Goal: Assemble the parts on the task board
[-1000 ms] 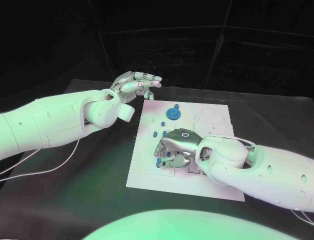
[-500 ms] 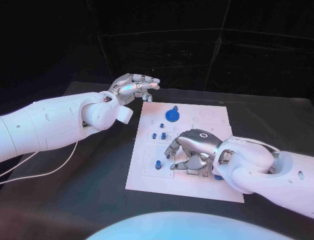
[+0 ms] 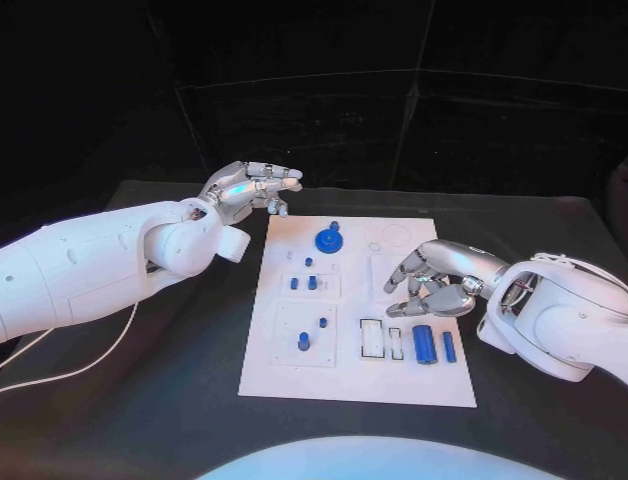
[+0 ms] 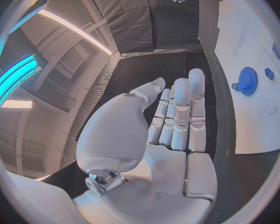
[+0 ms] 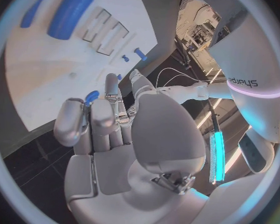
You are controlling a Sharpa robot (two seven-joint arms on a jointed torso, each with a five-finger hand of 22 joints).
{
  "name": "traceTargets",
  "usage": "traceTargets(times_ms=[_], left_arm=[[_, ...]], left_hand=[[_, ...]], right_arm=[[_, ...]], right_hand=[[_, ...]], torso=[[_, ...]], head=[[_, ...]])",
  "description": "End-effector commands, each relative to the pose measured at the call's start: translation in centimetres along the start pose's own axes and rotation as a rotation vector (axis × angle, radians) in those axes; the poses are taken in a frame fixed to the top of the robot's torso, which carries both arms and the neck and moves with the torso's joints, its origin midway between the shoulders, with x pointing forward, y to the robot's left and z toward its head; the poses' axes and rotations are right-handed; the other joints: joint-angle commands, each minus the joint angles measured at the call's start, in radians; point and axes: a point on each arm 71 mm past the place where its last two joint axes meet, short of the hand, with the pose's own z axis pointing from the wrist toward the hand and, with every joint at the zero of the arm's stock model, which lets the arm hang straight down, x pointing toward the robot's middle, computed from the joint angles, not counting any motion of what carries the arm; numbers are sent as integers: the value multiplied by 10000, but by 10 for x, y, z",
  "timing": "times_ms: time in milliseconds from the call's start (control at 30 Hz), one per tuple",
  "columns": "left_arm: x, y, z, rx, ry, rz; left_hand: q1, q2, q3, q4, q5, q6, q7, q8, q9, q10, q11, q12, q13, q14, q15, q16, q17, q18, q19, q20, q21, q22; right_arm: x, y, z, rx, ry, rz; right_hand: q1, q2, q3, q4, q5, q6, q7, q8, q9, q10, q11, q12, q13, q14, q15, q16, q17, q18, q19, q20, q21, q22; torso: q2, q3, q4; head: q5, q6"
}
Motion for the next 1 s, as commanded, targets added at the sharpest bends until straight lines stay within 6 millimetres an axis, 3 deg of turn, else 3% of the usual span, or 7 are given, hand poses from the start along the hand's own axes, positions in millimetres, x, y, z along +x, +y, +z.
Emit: traceTargets(times_ms=[33, 133, 200, 300, 500, 1000], left_arm=[[1, -1, 0, 44, 92, -58], [-2, -2, -2, 54, 14, -32], [-5, -2, -3, 64, -53, -9], [-4, -2, -3, 86, -48, -11], [-4, -2, -2, 102, -23, -20], [-3, -1, -3, 86, 4, -34]], left_hand=[[-31, 78, -40, 8, -17, -62, 3, 33, 6, -65, -12, 15, -1, -30, 29, -39, -11, 144, 9, 83, -36, -11], [-30, 78, -46, 7, -17, -67, 3, 38, 7, -71, -12, 21, -1, -32, 30, -38, -14, 144, 10, 84, -39, -14], [-28, 79, -54, 5, -17, -74, 4, 44, 8, -79, -11, 29, -2, -35, 31, -36, -18, 144, 10, 85, -43, -18], [-44, 77, -72, 15, -20, -79, 7, 53, 9, -85, -7, 39, -1, -37, 33, -34, -22, 143, 11, 87, -48, -22], [-122, 79, -153, 69, -31, -106, 11, 85, 12, -111, 0, 82, 0, -43, 45, -23, -38, 142, 15, 99, -72, -42], [-122, 79, -153, 69, -31, -106, 11, 85, 12, -111, 0, 82, 0, -43, 45, -23, -38, 142, 15, 99, -72, -42]], right_arm=[[-3, -22, -9, 2118, 83, 126], [-6, -34, -14, 2798, 93, -133], [-7, -40, -18, 3256, 129, -331], [-6, -43, -22, 3596, 198, -763], [0, -48, -26, 4114, 432, -1177], [30, -46, -29, 4058, 1297, -1232]], right_hand=[[-97, 213, -422, 262, 29, 70, -32, 393, 109, -160, -54, 2039, 2094, 293, -63, 451, 622, -126, 128, -34, 199, 338], [-403, 343, -864, 688, 277, 30, -82, 755, 255, -78, -83, 3482, 3682, 321, -91, 728, 1016, -170, 206, -46, 334, 570], [-641, 446, -1197, 1115, 383, -101, -85, 995, 358, 31, -78, 4351, 4696, 345, -91, 930, 1312, -192, 242, -48, 409, 694], [-618, 312, -1506, 1299, 53, -271, -68, 1186, 444, -66, -54, 4631, 5054, 302, -75, 901, 1280, -178, 189, -34, 385, 641], [-881, 280, -1821, 1376, -86, -469, -53, 1422, 551, -2, -37, 5031, 5597, 337, -53, 1081, 1581, -195, 215, -13, 438, 749], [-1114, 266, -1965, 1377, 62, -583, -92, 1803, 747, 468, -66, 5922, 6760, 516, -72, 1706, 2464, -316, 508, -23, 738, 1349]], torso=[[-10, -8, -33], [-24, -11, -111], [-24, 16, -172], [-28, 41, -190], [-32, 10, -157], [-31, 5, -184]], head=[[-273, 38], [-325, 53], [-352, 35], [-416, 60], [-500, 49], [-468, 5]])
